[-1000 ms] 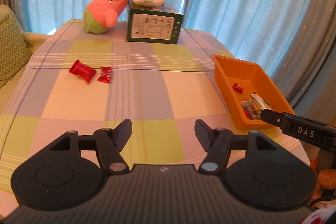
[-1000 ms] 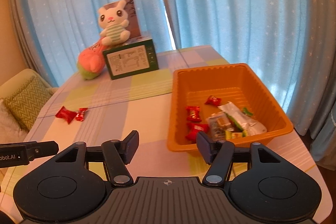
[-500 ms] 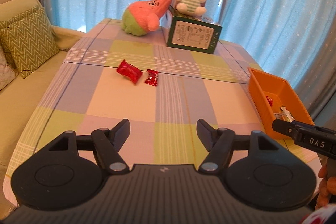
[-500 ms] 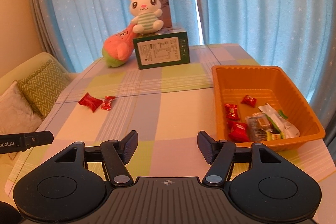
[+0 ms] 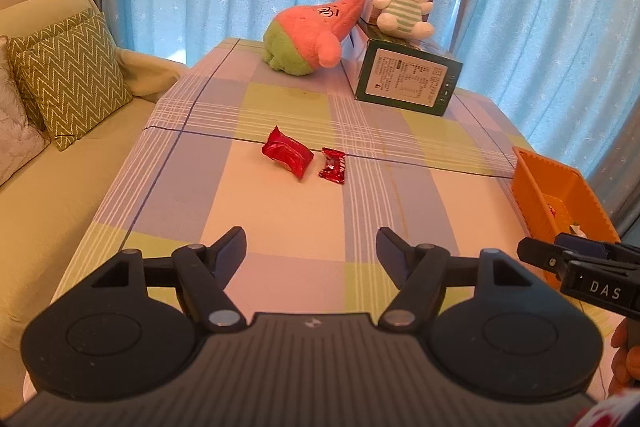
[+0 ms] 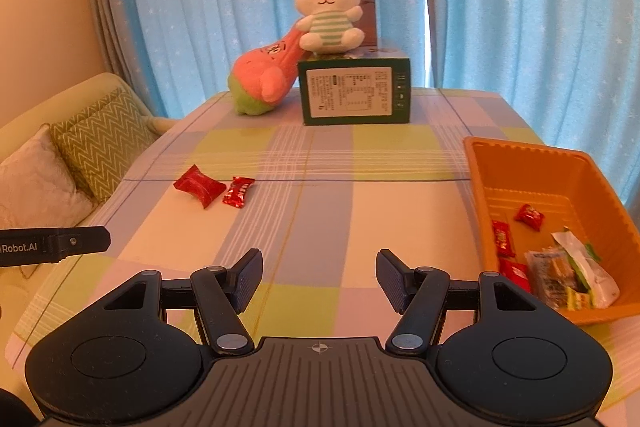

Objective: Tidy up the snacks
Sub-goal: 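Move both open tools toward the two red candies on the table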

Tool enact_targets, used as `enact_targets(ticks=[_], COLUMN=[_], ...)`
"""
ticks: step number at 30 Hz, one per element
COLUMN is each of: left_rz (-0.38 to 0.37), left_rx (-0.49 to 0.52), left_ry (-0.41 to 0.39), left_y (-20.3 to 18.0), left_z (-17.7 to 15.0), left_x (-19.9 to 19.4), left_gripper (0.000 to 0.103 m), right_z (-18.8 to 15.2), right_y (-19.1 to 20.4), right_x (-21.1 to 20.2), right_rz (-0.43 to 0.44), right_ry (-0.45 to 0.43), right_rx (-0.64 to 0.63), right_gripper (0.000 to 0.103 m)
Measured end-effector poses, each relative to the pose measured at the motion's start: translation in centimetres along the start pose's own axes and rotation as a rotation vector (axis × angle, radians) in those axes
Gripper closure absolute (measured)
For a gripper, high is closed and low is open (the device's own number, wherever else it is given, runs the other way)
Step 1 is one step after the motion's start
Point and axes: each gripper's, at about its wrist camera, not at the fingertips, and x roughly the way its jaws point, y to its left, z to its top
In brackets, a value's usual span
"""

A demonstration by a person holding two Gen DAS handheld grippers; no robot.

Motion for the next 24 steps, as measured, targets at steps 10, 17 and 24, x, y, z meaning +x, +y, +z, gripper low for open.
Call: enact_targets(ticks=[10,17,24], left_rz=[0.038,0.076,0.067], left_rx=[0.006,-0.022,-0.020], left_ry=[0.019,0.007,0.015], left_y=[2.6,4.8,6.2], left_z=[1.6,2.4,3.7], left_x=[5.5,9.8,13.3], left_gripper=[0.034,0.034,0.036], right_z=[2.1,3.1,3.4], right_y=[2.0,3.2,4.3], right_x=[6.7,12.2,17.5], right_rz=[0.063,0.096,0.143], right_ry=[0.016,0.019,0.045], right_rx=[-0.011,-0.030,-0.033], right_gripper=[0.040,0.041,0.054])
